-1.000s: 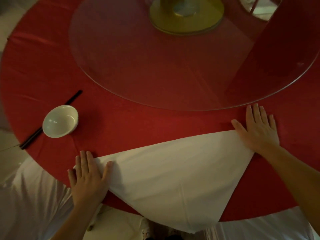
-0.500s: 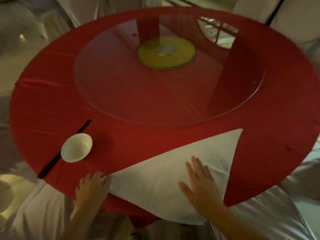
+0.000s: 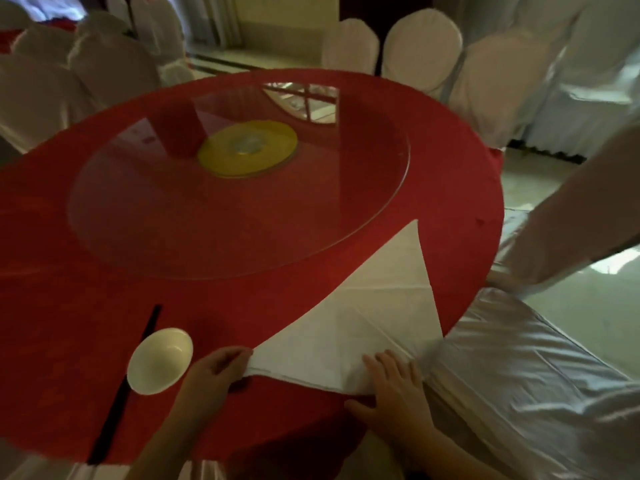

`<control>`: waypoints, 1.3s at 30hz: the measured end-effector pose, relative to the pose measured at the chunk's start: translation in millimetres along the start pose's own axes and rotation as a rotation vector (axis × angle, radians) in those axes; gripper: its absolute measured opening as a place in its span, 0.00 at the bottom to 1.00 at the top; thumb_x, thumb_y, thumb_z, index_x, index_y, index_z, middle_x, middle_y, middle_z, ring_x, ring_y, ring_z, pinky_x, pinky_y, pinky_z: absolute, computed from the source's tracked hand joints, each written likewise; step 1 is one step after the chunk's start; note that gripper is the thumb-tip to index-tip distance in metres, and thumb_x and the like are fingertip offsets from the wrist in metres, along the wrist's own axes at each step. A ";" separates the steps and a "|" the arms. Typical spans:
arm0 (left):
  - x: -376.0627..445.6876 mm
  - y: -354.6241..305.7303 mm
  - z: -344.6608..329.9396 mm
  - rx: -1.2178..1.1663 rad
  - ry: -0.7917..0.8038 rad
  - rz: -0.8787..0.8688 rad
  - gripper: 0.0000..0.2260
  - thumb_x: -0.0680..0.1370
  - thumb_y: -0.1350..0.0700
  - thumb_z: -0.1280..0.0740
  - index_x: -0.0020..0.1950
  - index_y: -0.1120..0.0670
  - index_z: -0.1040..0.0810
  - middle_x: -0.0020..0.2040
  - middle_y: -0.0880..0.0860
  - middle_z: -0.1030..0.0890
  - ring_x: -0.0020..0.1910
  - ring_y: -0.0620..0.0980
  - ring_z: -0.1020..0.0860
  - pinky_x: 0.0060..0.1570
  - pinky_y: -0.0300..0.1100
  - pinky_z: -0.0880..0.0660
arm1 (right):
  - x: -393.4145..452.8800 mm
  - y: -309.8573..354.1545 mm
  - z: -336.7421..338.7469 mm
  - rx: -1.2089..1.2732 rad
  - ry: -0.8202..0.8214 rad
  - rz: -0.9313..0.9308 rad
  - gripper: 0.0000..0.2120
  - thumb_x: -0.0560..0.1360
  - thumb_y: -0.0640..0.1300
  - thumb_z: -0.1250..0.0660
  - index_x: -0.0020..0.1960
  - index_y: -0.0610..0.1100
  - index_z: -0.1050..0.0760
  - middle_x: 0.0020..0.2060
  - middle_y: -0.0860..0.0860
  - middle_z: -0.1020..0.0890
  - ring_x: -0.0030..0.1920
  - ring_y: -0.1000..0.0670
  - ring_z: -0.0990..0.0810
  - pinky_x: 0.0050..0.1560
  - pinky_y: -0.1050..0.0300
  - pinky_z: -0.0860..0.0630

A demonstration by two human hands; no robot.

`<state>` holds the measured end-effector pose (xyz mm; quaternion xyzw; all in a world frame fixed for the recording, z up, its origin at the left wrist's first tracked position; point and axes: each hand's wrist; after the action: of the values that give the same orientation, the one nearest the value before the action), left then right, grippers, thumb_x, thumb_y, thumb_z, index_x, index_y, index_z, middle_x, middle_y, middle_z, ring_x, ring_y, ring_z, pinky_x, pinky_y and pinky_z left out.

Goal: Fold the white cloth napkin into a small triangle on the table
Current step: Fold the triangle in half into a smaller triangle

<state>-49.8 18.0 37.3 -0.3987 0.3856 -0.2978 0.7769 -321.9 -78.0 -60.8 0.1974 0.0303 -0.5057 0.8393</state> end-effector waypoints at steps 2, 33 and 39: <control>-3.6 -25.9 2.1 0.003 0.058 -0.059 0.04 0.76 0.53 0.32 0.44 0.44 0.18 0.43 0.49 0.15 0.42 0.49 0.17 0.41 0.42 0.22 | 0.4 12.6 -2.7 0.039 -0.036 -0.025 0.42 0.65 0.73 0.45 0.73 0.52 0.41 0.71 0.51 0.34 0.74 0.45 0.43 0.73 0.38 0.54; 92.1 -192.6 -93.6 -0.107 0.199 -0.468 0.07 0.76 0.49 0.34 0.44 0.48 0.16 0.44 0.50 0.15 0.46 0.47 0.17 0.42 0.38 0.21 | -22.2 -94.9 -20.0 1.147 -0.508 -0.731 0.12 0.73 0.34 0.31 0.51 0.48 0.16 0.42 0.51 0.14 0.40 0.51 0.17 0.47 0.45 0.20; 162.4 -241.1 -166.6 0.025 0.241 -0.442 0.08 0.78 0.54 0.34 0.41 0.50 0.18 0.41 0.52 0.17 0.41 0.50 0.19 0.45 0.46 0.21 | -26.0 -106.6 -6.1 1.302 -0.347 -0.685 0.09 0.72 0.44 0.28 0.42 0.59 0.15 0.36 0.50 0.13 0.39 0.47 0.14 0.45 0.46 0.17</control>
<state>-141.4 -293.7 119.2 -0.4253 0.3751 -0.5106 0.6463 -425.4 -97.7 -91.9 0.5506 -0.3475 -0.6777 0.3419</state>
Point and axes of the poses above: each hand's wrist, its own x-axis towards the middle knuckle, its own z-axis out of the back of the hand, y = z × x
